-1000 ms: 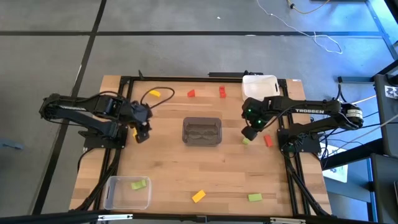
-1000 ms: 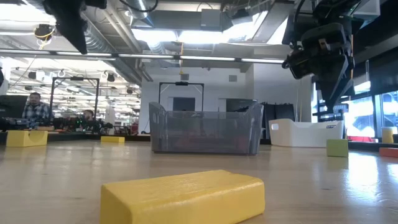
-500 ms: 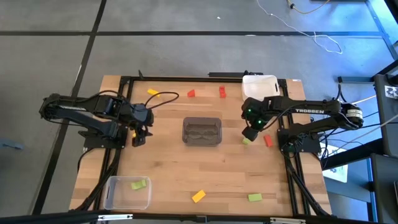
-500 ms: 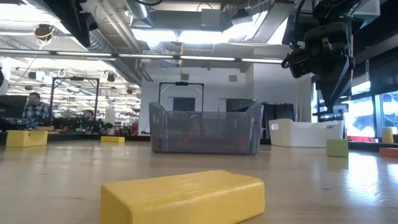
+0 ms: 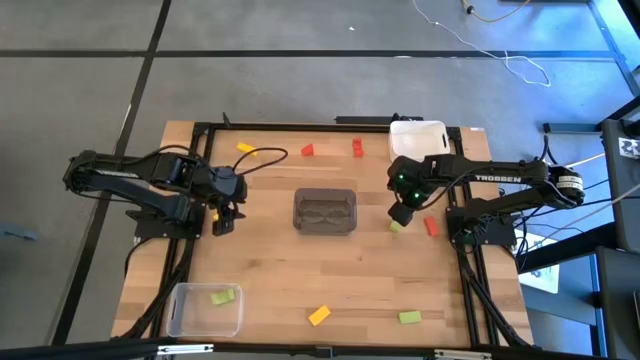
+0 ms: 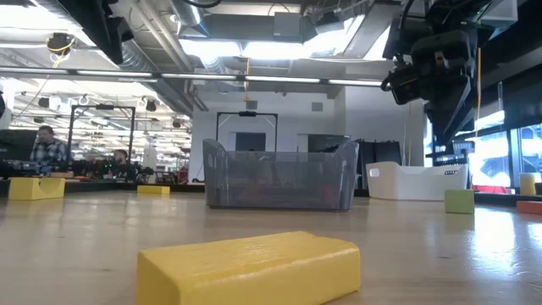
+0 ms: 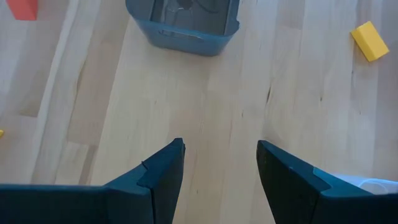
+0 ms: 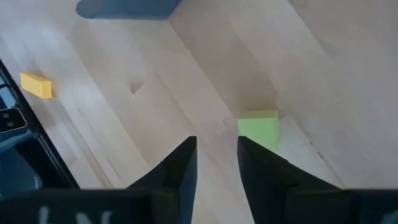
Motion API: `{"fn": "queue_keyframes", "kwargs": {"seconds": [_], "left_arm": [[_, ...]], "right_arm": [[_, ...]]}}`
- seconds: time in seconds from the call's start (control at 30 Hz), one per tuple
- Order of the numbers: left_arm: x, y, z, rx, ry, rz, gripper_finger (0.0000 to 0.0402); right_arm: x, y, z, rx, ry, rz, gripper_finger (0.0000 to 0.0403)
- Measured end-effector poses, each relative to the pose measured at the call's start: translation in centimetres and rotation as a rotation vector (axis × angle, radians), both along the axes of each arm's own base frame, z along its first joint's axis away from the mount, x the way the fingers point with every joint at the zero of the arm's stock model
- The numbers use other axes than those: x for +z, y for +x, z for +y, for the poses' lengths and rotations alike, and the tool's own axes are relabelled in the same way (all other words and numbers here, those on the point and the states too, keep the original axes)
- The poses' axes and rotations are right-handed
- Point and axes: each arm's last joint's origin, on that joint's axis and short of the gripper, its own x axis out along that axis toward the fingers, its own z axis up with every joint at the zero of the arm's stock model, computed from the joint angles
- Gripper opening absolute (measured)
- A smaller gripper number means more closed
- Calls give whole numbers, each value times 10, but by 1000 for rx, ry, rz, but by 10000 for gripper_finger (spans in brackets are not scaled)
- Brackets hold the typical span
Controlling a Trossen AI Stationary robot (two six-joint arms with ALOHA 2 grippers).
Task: Sort & place blocks by color
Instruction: Put the top green block into the transparent bin
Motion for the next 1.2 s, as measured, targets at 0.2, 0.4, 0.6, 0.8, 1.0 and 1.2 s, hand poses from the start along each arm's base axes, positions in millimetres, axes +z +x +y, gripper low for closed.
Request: {"fn": "queue_keyframes", "kwargs": {"seconds": [0.2,0.4,0.6,0.8,1.0,1.2], "left_arm": [[0,0,0,0,0,0,193],[0,0,0,0,0,0,193],[0,0,0,0,0,0,193],[0,0,0,0,0,0,193],[0,0,0,1,0,0,193],[0,0,0,0,0,-1,193]], "right_arm": [[0,0,0,-20,7,7,115],[-1,-1,2,-24,-41,39,116],[-1,0,7,0,-62,42,152],[-1,0,9,63,-105,31,238],[-2,0,8,83,-130,32,278],[-1,0,9,74,-87,21,277]]}}
